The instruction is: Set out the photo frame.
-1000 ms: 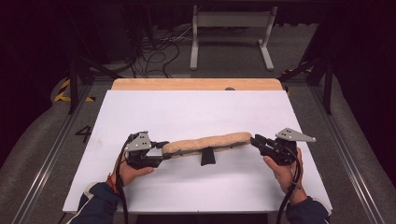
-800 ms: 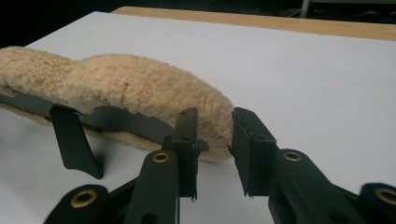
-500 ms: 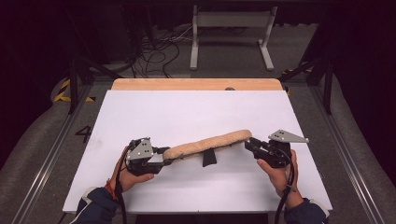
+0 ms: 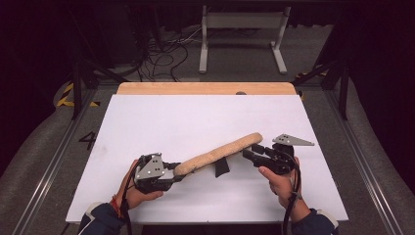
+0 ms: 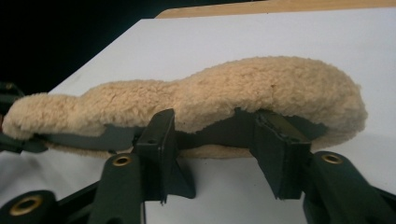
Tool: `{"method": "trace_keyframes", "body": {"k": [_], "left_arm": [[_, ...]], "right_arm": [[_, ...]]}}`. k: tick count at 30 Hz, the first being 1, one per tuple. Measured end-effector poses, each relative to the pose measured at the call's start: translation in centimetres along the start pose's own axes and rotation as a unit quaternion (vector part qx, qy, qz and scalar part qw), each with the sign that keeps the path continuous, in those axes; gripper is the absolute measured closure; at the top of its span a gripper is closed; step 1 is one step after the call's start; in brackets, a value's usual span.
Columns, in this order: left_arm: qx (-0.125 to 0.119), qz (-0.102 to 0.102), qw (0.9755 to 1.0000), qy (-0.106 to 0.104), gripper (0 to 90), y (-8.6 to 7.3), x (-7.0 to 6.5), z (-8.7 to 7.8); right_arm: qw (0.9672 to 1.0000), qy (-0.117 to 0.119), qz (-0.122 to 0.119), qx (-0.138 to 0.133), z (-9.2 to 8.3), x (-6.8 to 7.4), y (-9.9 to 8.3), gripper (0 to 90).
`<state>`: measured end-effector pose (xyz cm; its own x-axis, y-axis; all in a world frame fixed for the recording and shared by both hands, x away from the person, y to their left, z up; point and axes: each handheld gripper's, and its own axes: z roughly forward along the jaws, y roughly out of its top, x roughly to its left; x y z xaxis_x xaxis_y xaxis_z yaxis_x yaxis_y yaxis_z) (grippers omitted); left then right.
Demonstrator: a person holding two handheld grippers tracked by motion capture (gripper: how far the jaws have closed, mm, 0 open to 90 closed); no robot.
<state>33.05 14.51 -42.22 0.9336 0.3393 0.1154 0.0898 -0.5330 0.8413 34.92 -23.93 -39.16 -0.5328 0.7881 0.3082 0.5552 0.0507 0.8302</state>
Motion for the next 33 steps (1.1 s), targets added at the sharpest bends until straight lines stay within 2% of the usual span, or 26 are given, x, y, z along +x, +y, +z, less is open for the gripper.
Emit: {"method": "trace_keyframes", "body": {"k": [7,8,13,18,19,22,23,26,27,28,29,31,33], "left_arm": [[-0.001,0.01,0.9999,-0.01,62.9,0.3,-0.9,0.2],[-0.001,0.01,0.9998,-0.014,63.2,0.3,-1.1,0.2],[0.0,0.024,0.9994,-0.026,63.8,0.7,-2.1,0.7],[-0.004,0.028,0.999,-0.034,64.0,0.9,-2.5,0.9],[-0.004,0.028,0.999,-0.034,64.1,0.9,-2.5,0.9],[-0.007,0.029,0.9986,-0.043,64.2,1.1,-2.9,1.2],[-0.007,0.031,0.9985,-0.044,64.2,1.1,-3.0,1.3],[-0.005,0.031,0.9984,-0.047,64.1,1.2,-3.2,1.5],[-0.006,0.029,0.9984,-0.048,64.1,1.3,-3.3,1.6],[-0.006,0.029,0.9984,-0.048,64.1,1.3,-3.4,1.6],[-0.006,0.028,0.9984,-0.049,64.1,1.4,-3.5,1.7],[-0.008,0.028,0.9982,-0.053,64.1,1.5,-3.7,1.9],[-0.011,0.029,0.9978,-0.058,64.1,1.7,-3.9,2.2]], "right_arm": [[0.9995,-0.007,0.028,0.013,0.9,-0.2,0.3,36.9],[0.999,-0.006,0.042,0.016,1.4,-0.3,0.4,34.7],[0.9984,-0.011,0.053,0.018,2.0,-0.4,0.7,33.6],[0.9975,-0.01,0.067,0.02,2.0,-0.6,1.1,33.5],[0.9969,-0.002,0.076,0.018,1.8,-0.6,1.2,33.1],[0.9962,0.008,0.084,0.021,1.5,-0.4,1.3,31.8],[0.9955,0.01,0.089,0.03,1.6,-0.2,1.3,31.4],[0.9947,0.011,0.096,0.036,1.6,0.0,1.3,30.5],[0.9935,0.009,0.106,0.038,1.7,0.1,1.3,30.4],[0.9895,0.022,0.136,0.045,1.8,0.0,1.2,28.6],[0.9872,0.028,0.148,0.051,1.9,0.0,1.2,27.0],[0.9851,0.036,0.156,0.062,2.0,0.1,1.3,24.0],[0.9847,0.041,0.158,0.062,2.0,0.3,1.7,23.7]]}}
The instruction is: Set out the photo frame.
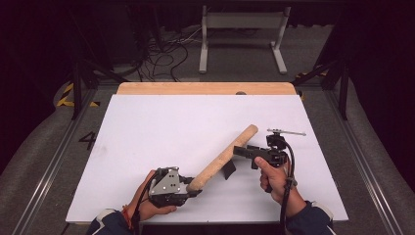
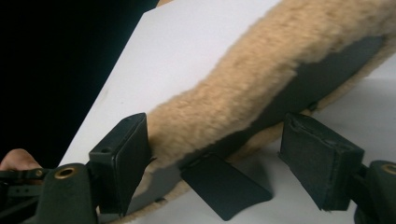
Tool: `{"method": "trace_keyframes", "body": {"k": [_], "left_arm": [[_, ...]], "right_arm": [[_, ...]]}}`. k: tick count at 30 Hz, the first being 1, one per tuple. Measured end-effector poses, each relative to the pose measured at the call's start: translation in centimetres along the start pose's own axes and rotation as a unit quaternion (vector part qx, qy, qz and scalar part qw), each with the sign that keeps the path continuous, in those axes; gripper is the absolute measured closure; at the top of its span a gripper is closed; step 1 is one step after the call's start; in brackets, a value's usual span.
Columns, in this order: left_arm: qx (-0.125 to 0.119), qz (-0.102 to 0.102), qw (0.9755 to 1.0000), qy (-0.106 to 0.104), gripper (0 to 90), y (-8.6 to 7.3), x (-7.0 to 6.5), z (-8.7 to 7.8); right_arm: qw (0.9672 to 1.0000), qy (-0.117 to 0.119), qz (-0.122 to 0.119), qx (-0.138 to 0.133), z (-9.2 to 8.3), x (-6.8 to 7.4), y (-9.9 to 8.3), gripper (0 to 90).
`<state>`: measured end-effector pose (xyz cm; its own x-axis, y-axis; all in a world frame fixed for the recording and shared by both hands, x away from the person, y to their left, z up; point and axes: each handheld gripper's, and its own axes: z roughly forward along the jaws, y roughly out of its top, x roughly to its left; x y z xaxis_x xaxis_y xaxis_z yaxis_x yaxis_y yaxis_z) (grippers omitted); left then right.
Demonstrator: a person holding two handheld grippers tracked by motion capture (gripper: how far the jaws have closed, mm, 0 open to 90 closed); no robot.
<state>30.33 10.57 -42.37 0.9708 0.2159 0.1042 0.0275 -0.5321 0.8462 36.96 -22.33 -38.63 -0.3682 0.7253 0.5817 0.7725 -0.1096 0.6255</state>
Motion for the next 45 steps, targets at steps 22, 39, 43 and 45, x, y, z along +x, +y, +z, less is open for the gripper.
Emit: {"method": "trace_keyframes", "body": {"k": [22,39,43,45], "left_arm": [[0.0,0.0,0.9997,-0.026,56.9,1.5,-1.2,2.8],[0.039,-0.126,0.9858,0.104,23.1,-5.7,1.0,-6.9],[0.019,-0.188,0.973,0.133,20.3,-7.7,1.9,-8.9],[0.033,-0.18,0.9681,0.171,17.8,-8.5,2.4,-9.9]], "right_arm": [[0.9954,-0.04,0.001,0.087,4.5,2.5,0.6,24.7],[0.9861,-0.029,-0.073,0.146,4.2,2.8,2.7,41.2],[0.9846,-0.032,-0.089,0.148,3.7,2.8,3.1,51.3],[0.9838,-0.034,-0.092,0.15,3.7,2.9,3.2,51.2]]}}
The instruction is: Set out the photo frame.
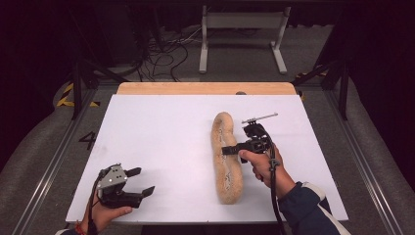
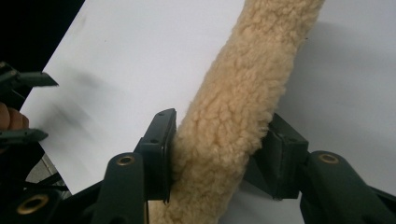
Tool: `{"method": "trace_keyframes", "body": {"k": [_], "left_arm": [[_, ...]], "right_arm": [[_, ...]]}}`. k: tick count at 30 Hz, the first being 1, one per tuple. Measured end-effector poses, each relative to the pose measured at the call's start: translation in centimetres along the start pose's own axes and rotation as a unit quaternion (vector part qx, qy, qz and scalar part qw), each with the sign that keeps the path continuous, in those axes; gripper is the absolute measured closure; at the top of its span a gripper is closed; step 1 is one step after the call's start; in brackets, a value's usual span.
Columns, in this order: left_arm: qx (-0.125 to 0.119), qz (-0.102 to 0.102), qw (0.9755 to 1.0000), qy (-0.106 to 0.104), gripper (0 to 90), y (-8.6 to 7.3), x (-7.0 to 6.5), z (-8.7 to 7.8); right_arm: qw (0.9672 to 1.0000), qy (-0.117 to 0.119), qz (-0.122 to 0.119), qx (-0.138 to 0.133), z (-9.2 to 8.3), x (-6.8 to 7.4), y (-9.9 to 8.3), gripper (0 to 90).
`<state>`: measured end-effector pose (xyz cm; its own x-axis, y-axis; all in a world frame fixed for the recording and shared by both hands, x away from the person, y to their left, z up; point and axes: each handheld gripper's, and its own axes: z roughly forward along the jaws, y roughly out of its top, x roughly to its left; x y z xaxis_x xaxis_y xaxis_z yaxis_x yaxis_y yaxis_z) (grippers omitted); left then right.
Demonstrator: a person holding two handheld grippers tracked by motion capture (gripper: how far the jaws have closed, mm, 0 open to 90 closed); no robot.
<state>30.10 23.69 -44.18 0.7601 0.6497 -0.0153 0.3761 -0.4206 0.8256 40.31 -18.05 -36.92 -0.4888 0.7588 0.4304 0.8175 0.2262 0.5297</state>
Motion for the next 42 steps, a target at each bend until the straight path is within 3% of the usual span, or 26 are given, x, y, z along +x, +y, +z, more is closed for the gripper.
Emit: {"method": "trace_keyframes", "body": {"k": [2,4,6,9,10,17,20,23,24,27,33,37,38,39,42], "left_arm": [[0.01,0.012,0.9996,0.025,16.8,-0.3,0.5,0.0],[0.015,0.01,0.9994,0.029,16.9,-0.5,0.8,0.0],[0.023,0.006,0.9992,0.032,16.9,-0.8,1.3,0.3],[0.025,0.004,0.9992,0.03,16.9,-0.7,1.2,0.5],[0.028,0.01,0.9991,0.029,16.9,-0.7,1.1,0.5],[0.039,0.006,0.9992,0.008,17.8,-0.7,0.4,1.5],[0.04,0.016,0.999,0.008,18.7,-0.6,-0.3,1.9],[0.04,0.02,0.999,0.002,18.6,-0.4,-0.7,2.1],[0.038,0.019,0.9991,-0.002,18.5,-0.4,-0.7,2.2],[0.037,0.015,0.9992,-0.005,18.6,-0.5,-0.6,2.2],[0.034,0.012,0.9992,-0.016,19.1,-0.4,-0.6,2.2],[0.034,0.006,0.9991,-0.022,19.5,-0.4,-0.7,2.3],[0.033,0.01,0.999,-0.029,19.5,-0.4,-0.7,2.5],[0.034,0.011,0.9988,-0.032,19.5,-0.3,-0.7,2.6],[0.036,0.012,0.9986,-0.038,19.4,-0.3,-0.8,2.7]], "right_arm": [[0.9999,0.005,-0.004,0.008,0.2,0.0,0.1,49.5],[0.9999,0.007,0.001,0.009,0.3,-0.2,0.2,48.6],[0.9999,0.005,0.005,0.011,0.9,-0.5,0.4,38.9],[0.9995,0.026,0.011,0.013,1.4,-0.9,0.5,43.5],[0.9996,0.024,0.006,0.013,1.4,-0.8,0.5,44.0],[0.9981,-0.018,-0.045,0.039,1.2,0.2,1.2,46.9],[0.9951,-0.043,-0.075,0.048,1.0,0.8,1.5,48.3],[0.9936,-0.046,-0.087,0.054,1.0,0.9,1.6,49.7],[0.9906,-0.058,-0.107,0.063,0.8,1.2,1.7,52.3],[0.9876,-0.072,-0.124,0.065,0.6,1.5,1.9,57.9],[0.9868,-0.063,-0.135,0.063,0.7,1.4,1.9,58.7],[0.9834,-0.043,-0.163,0.067,0.8,1.4,2.1,60.0],[0.9827,-0.028,-0.169,0.07,0.9,1.4,2.2,60.5],[0.9752,-0.006,-0.205,0.084,1.3,1.8,2.5,61.1],[0.9584,0.018,-0.263,0.11,2.0,2.9,3.0,61.2]]}}
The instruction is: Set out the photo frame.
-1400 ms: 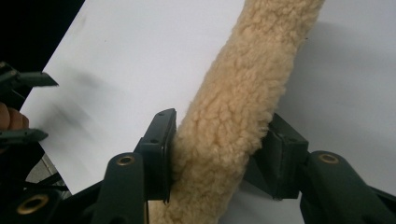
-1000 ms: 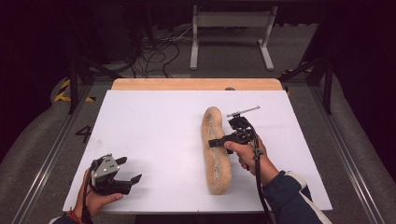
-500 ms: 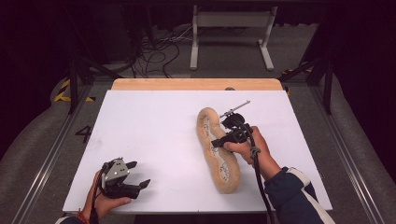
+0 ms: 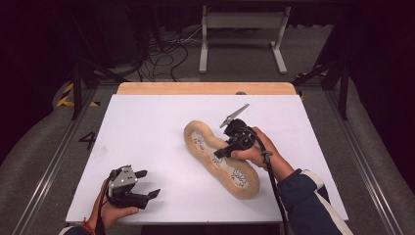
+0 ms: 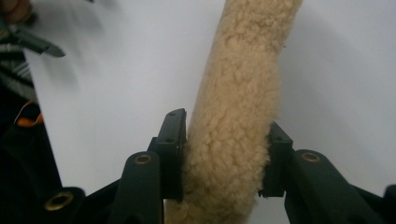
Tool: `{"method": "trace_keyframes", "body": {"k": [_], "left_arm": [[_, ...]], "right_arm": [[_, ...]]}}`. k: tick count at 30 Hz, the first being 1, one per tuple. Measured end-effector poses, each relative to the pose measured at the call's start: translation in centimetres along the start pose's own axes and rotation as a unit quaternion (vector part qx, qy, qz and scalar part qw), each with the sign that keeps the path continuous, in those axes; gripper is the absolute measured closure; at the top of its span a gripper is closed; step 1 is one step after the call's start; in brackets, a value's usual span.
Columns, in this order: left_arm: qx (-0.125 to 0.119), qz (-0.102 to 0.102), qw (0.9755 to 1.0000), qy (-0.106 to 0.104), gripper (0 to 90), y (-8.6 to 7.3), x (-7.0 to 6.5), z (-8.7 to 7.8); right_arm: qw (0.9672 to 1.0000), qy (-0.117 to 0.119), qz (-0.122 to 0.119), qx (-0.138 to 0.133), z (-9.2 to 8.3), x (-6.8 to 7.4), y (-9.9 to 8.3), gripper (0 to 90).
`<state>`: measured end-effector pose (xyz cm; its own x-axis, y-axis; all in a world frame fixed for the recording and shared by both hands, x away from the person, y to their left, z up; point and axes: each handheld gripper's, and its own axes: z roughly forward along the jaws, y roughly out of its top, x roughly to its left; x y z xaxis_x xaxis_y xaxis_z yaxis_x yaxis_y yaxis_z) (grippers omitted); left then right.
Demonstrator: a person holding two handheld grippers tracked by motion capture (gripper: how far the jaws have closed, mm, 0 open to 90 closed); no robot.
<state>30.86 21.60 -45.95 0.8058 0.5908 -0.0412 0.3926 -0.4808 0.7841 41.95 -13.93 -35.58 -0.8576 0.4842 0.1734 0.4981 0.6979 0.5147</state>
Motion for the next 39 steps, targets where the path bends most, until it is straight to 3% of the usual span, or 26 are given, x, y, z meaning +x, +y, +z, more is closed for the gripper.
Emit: {"method": "trace_keyframes", "body": {"k": [2,3,5,7,13,18,21,23,27,30,33,36,39], "left_arm": [[-0.006,-0.004,1.0,-0.004,19.4,0.1,-0.1,0.0],[-0.006,-0.004,1.0,-0.004,19.4,0.1,-0.1,0.0],[-0.009,-0.003,1.0,-0.003,19.4,0.4,0.0,0.0],[-0.013,-0.004,0.9999,0.0,19.3,0.7,0.2,0.2],[-0.025,-0.011,0.9996,-0.001,19.3,1.9,0.7,1.0],[-0.026,0.006,0.9996,-0.003,19.2,3.0,0.8,1.8],[-0.03,0.017,0.9992,0.018,19.9,3.8,1.2,2.0],[-0.042,0.012,0.9987,0.024,20.2,4.1,1.6,1.9],[-0.046,0.009,0.9983,0.035,20.1,4.6,2.5,2.3],[-0.043,0.005,0.9983,0.038,19.7,5.0,3.2,3.0],[-0.045,-0.001,0.9985,0.032,19.4,5.6,3.9,3.9],[-0.036,0.008,0.999,0.025,19.1,6.5,4.4,5.1],[-0.036,0.003,0.9991,0.025,18.8,7.2,4.8,6.2]], "right_arm": [[0.9994,0.015,-0.03,0.008,0.4,0.5,0.5,61.6],[0.9994,0.015,-0.03,0.008,0.4,0.5,0.5,61.6],[0.9978,0.026,-0.059,0.015,0.7,1.1,0.8,61.9],[0.9968,0.029,-0.072,0.019,1.0,1.5,1.1,61.5],[0.9982,0.02,-0.056,0.0,0.8,0.7,0.4,58.0],[0.9985,0.014,-0.051,-0.015,0.3,0.5,-0.2,51.5],[0.998,-0.004,-0.049,-0.039,-0.5,0.7,-0.9,49.1],[0.997,-0.022,-0.04,-0.062,-1.1,1.0,-1.9,46.5],[0.9917,-0.041,-0.016,-0.121,-2.0,1.3,-4.8,41.4],[0.9873,-0.058,-0.008,-0.148,-3.0,1.5,-6.8,34.3],[0.9836,-0.069,-0.004,-0.167,-3.9,1.9,-8.3,32.3],[0.9801,-0.089,-0.001,-0.177,-4.3,2.6,-9.4,29.5],[0.9738,-0.119,0.021,-0.193,-4.6,3.2,-11.0,26.6]]}}
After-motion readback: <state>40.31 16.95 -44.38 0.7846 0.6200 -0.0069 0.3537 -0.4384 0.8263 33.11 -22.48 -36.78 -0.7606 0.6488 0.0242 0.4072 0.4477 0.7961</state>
